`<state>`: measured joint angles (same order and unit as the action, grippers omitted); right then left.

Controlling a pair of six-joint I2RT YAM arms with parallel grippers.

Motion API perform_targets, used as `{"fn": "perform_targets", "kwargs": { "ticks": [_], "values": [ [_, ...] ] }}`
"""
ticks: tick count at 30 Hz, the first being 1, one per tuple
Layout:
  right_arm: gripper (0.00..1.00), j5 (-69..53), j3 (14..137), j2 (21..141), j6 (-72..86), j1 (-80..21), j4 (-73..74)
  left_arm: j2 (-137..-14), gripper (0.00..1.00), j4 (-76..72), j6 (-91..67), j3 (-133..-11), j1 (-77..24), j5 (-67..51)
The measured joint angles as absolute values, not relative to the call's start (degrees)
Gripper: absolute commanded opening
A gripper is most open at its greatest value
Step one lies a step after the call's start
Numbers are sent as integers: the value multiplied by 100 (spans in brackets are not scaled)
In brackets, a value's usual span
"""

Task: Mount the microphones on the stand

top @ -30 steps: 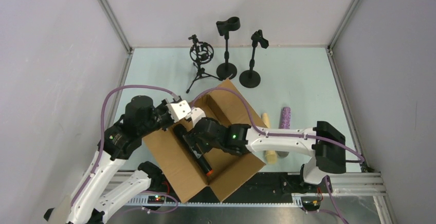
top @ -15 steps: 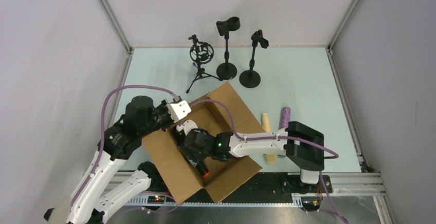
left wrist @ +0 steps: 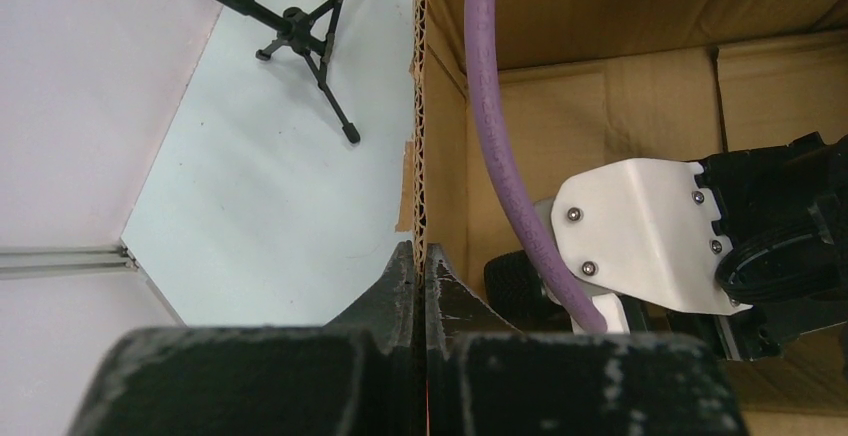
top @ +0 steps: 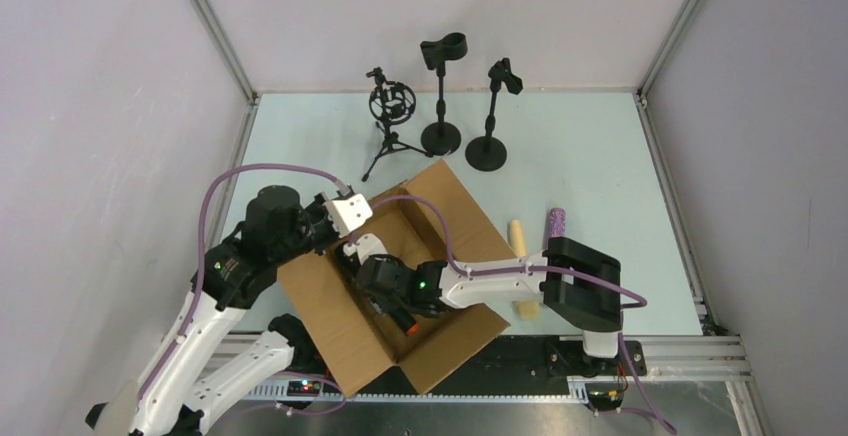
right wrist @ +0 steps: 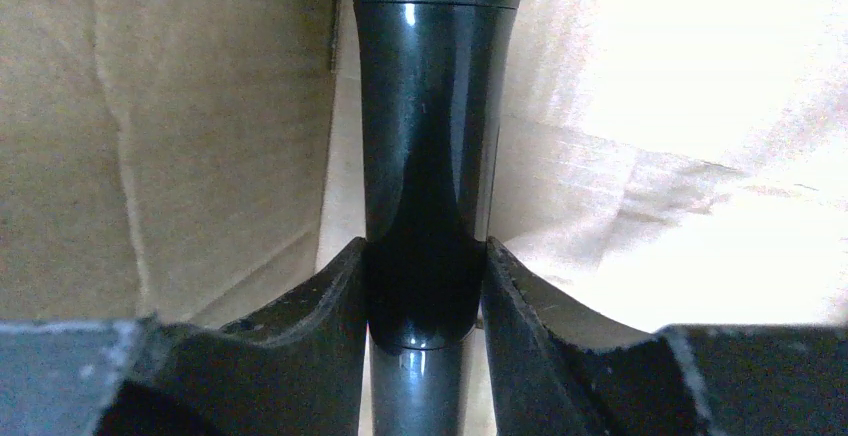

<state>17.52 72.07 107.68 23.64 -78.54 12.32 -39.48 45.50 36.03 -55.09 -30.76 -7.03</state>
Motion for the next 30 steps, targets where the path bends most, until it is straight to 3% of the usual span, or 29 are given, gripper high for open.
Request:
{"fn": "perform_targets", "kwargs": {
  "ticks": [3,7,12,16,23,30],
  "values": [
    [9,1890,7205,10763,2318,-7854,1236,-3946,0,4545,3605,-5507,-3085,-626],
    [1,2047,7074,10501,2215,-7852,1354,-3905,0,4473,3669,-5387,-3089,-399],
    [0,2165,7013,9819,2178,-7769,1549,-3844,0,4195,4029,-4762,-3033,419],
    [0,2250,6875,9522,2167,-7660,1706,-3754,0,3507,4289,-4427,-2650,320],
    [0,2810,6805,8425,2320,-7607,1380,-3957,0,2893,5221,-3806,-1004,338],
    [0,3057,6692,7894,2694,-7570,1074,-4853,0,2344,5867,-4104,510,-209]
  ]
}}
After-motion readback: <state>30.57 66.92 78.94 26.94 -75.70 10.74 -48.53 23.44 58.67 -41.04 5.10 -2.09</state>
